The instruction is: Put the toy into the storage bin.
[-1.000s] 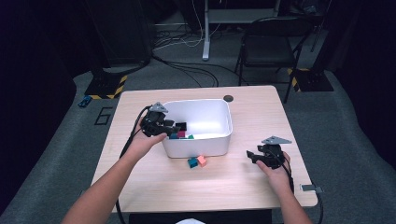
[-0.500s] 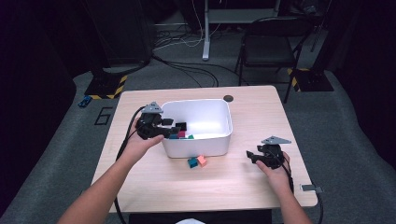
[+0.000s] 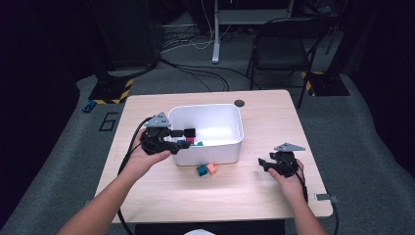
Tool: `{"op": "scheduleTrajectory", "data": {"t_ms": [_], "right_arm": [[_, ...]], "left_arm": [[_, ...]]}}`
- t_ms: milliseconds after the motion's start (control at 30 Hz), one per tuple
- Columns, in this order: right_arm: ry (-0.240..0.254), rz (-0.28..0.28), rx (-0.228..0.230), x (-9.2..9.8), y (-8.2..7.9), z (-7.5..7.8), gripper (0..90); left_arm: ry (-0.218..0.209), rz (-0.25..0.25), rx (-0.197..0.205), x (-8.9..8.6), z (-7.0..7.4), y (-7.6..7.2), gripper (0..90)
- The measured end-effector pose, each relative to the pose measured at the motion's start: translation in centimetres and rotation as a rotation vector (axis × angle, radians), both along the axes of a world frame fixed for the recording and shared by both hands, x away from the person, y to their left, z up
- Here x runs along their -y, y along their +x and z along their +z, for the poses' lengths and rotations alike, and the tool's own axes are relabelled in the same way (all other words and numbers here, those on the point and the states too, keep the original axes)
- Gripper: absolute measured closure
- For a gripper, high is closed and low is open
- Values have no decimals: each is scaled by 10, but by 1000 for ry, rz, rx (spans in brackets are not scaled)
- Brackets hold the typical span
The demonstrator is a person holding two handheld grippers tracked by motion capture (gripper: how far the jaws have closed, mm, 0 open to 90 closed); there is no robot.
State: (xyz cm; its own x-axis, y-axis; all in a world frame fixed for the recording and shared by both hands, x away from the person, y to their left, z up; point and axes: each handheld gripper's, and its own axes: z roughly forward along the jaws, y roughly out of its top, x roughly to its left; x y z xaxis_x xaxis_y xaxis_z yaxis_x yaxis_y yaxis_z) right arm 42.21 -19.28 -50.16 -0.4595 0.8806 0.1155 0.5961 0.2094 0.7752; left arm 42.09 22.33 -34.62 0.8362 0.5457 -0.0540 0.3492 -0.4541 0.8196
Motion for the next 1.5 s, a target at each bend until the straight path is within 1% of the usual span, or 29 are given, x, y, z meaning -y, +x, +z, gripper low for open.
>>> {"op": "scheduleTrajectory", "data": {"t_ms": [167, 267, 367, 400, 467, 533, 633, 667, 767, 833, 900, 1000, 1067, 1100, 1167, 1233, 1500], "right_arm": [[2, -1, 0, 0, 0, 0, 404], [3, 0, 2, 1, 0, 0, 404], [3, 0, 3, 1, 0, 0, 404], [4, 0, 4, 1, 0, 1, 404], [5, -4, 2, 1, -1, 1, 404], [5, -5, 1, 1, -1, 1, 404], [0, 0, 5, 1, -1, 1, 404], [0, 0, 4, 1, -1, 1, 404], [1, -1, 3, 1, -1, 1, 404], [1, -1, 2, 1, -1, 1, 404], [1, 0, 2, 1, -1, 1, 404], [0, -1, 5, 1, -1, 1, 404], [0, -2, 4, 1, -1, 1, 404], [0, -2, 5, 2, -1, 1, 404], [1, 0, 5, 1, -1, 1, 404], [0, 0, 4, 1, -1, 1, 404], [0, -1, 3, 1, -1, 1, 403]], "left_arm": [[5, -35, 5, 5, 0, -10, 464], [0, -44, 6, 8, -4, -16, 464], [4, -59, -4, 10, -9, -21, 464], [3, -63, 3, 10, -10, -22, 464], [8, -62, -6, 11, -15, -25, 463], [23, -57, -1, 12, -22, -26, 464], [35, -54, -7, 11, -33, -27, 465], [25, -50, -15, 12, -37, -28, 466], [23, -49, -31, 12, -49, -28, 471], [39, -51, -39, 13, -57, -27, 473], [47, -45, -34, 15, -64, -27, 474], [48, -43, -37, 16, -75, -27, 480], [57, -52, -41, 17, -80, -27, 481], [53, -44, -39, 18, -83, -27, 483], [56, -48, -50, 19, -86, -26, 484], [61, -44, -41, 20, -90, -26, 484], [68, -42, -52, 26, -107, -24, 483]]}}
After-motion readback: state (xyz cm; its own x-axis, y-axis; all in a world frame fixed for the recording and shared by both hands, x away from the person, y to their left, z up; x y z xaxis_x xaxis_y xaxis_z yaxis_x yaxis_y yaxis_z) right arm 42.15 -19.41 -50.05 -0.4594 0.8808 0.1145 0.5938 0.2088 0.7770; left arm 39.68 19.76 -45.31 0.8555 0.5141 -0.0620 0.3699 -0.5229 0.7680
